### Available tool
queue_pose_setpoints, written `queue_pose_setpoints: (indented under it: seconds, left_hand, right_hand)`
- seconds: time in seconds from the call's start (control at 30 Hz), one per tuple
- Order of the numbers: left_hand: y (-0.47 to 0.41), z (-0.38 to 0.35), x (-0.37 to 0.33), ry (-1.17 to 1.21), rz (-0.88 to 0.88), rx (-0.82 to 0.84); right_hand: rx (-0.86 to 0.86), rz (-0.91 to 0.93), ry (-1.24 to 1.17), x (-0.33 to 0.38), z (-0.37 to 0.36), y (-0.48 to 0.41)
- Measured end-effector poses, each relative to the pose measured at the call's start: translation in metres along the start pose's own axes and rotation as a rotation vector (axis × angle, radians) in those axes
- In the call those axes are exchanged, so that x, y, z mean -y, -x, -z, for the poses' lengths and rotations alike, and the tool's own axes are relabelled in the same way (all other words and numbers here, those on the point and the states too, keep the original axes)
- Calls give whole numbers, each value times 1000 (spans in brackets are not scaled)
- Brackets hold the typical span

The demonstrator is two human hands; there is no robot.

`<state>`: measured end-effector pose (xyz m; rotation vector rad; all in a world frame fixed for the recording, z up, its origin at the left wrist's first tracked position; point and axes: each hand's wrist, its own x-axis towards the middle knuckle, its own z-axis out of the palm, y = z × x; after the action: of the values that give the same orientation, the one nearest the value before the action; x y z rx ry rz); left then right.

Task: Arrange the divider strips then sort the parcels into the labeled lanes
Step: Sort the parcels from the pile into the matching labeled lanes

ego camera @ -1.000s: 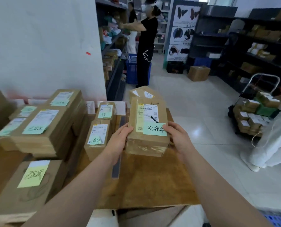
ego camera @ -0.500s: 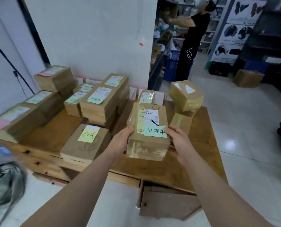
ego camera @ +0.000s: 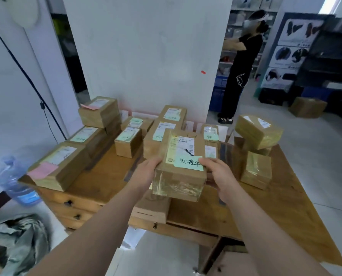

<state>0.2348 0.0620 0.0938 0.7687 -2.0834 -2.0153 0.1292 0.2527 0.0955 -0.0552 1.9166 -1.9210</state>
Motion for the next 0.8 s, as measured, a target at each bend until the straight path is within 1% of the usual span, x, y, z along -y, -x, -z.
queue_pose_setpoints:
  seconds: [0.13, 0.2, 0.3, 0.5, 0.63, 0.8]
  left_hand:
    - [-8, 63, -13, 5, -51, 14]
    - [-13, 93, -18, -13, -67, -14]
    - [-24, 133, -17, -10, -56, -63]
    - [-49, 197, -10, 49, 21, -197]
    - [-66, 229, 7, 70, 19, -200]
    - [-101, 259, 37, 58, 137, -163]
  right_hand:
    - [-13, 66, -50, 12, -67, 4]
    - [9, 84, -76, 17, -97, 4]
    - [32, 84, -50, 22, -142, -1]
    - [117, 25, 22, 16, -217, -34]
    - [165, -44, 60, -1, -252, -58]
    - [162, -138, 110, -26, -279, -82]
